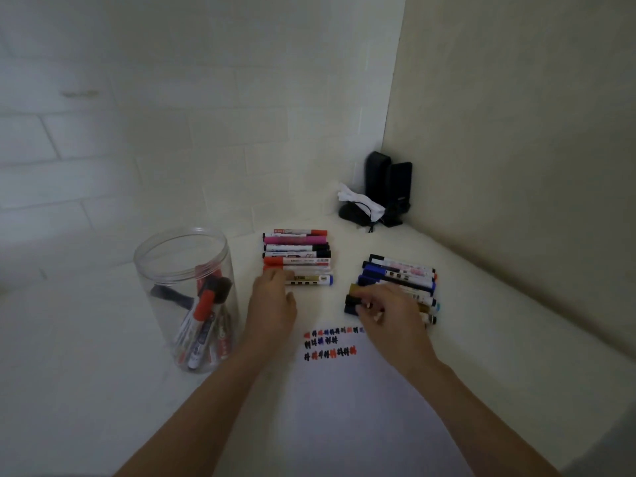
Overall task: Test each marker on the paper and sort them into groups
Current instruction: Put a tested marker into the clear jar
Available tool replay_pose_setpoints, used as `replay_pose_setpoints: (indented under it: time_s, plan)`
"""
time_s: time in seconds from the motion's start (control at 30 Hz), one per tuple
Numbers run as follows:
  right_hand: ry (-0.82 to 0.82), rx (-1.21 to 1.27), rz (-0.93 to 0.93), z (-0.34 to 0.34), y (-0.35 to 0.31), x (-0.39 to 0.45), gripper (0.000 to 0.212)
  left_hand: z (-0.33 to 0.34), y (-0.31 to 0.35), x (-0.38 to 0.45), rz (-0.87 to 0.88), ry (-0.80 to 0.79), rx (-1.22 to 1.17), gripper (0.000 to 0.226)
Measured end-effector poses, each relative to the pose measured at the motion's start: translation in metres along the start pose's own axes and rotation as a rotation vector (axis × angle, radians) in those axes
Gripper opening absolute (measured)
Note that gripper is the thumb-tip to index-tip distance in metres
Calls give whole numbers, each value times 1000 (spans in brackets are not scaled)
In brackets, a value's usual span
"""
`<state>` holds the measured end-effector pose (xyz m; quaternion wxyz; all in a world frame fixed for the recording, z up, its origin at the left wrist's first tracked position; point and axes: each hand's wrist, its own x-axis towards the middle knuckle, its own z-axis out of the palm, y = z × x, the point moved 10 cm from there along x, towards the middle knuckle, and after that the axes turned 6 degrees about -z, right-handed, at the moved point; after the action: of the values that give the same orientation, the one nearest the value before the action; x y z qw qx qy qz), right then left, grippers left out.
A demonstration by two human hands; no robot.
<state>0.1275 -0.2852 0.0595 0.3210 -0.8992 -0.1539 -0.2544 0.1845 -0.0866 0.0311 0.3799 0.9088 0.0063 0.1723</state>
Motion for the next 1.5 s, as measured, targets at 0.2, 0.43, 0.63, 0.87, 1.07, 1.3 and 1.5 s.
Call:
replay_pose_setpoints:
  time_s: [0.2,0.43,0.63,0.87,1.07,1.3,1.5]
  plan:
    - [-125,179,203,25,18,-24,15,9,0,27,93,57,338,25]
    - [-68,124,184,9,30,-16,16,17,-16,27,55,-8,390,17]
    - [-51,172,187,7,30,-15,14,13,-10,8,7,-81,218,10]
    - [-4,337,362,3,26,-28,10,15,5,-43,-101,-263,-163,15]
    - [-98,718,553,25,4,-49,22,16,34,-80,193,-361,-51,17]
    - [-132,833,584,33,-13,-59,22,6,52,-97,323,-367,-76,20]
    - [-143,864,626,29,-12,-65,21,5,38,-98,176,-431,-205,17]
